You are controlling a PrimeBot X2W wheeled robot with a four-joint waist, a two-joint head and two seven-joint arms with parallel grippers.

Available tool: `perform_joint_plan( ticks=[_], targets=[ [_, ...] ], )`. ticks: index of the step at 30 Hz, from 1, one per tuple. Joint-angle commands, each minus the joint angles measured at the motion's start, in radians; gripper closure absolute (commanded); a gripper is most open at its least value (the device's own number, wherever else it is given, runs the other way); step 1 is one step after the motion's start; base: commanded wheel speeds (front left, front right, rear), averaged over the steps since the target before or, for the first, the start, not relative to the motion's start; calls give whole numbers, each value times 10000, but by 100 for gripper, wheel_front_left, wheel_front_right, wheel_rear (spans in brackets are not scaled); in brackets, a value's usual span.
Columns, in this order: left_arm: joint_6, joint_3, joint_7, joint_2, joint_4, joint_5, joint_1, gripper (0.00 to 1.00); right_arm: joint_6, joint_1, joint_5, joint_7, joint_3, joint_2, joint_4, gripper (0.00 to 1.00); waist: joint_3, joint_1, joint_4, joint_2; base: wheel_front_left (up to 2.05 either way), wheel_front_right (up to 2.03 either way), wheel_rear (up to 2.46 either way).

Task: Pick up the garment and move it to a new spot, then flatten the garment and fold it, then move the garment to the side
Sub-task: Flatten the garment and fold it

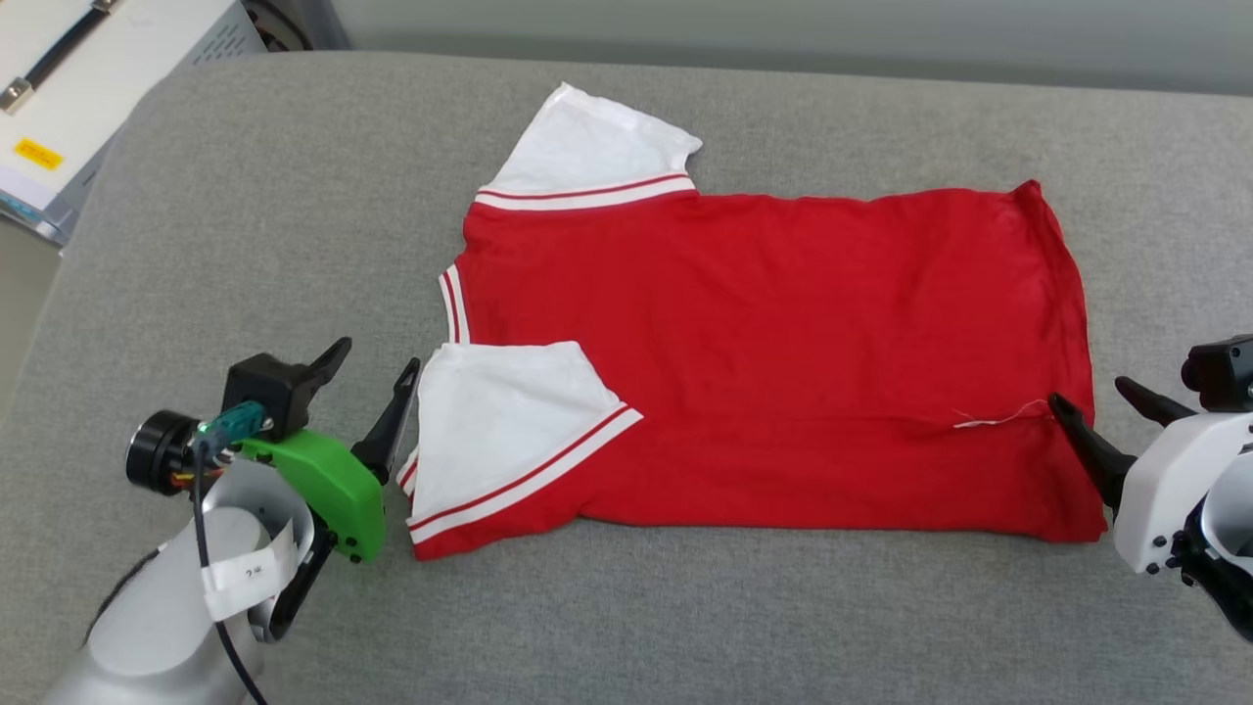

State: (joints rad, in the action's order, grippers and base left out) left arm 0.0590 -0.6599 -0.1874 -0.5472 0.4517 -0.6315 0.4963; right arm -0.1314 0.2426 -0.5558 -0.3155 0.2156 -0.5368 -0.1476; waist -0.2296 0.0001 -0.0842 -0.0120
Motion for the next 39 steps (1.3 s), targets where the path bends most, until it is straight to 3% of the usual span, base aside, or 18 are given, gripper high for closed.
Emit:
perform_joint_plan(
  ticks=[1,11,19,27,39],
  targets=[
    [-144,136,-149,88,4,-232,-293,0,7,-199,277,-14,-151,139,183,0,347,-1,-17,120,0,0,0],
    [-1322,974,-109,121,-1502,-1352,-2004,0,7,-1622,2268,-1820,-1903,1498,1634,0,959,-1,-104,120,0,0,0],
    [-2230,902,1533,-147,-3380,-2286,-3449,0,7,-2665,2967,-3545,-2931,2722,2768,0,911,-1,-36,120,0,0,0],
    [-3101,604,2763,-401,-3948,-2198,-3517,0,7,-2847,3156,-3867,-3215,3289,3441,0,398,-1,211,120,0,0,0],
    [-3352,440,3261,-290,-2871,-2100,-3017,0,7,-2580,3196,-3601,-3100,3395,3499,0,-293,-1,568,120,0,0,0]
  ],
)
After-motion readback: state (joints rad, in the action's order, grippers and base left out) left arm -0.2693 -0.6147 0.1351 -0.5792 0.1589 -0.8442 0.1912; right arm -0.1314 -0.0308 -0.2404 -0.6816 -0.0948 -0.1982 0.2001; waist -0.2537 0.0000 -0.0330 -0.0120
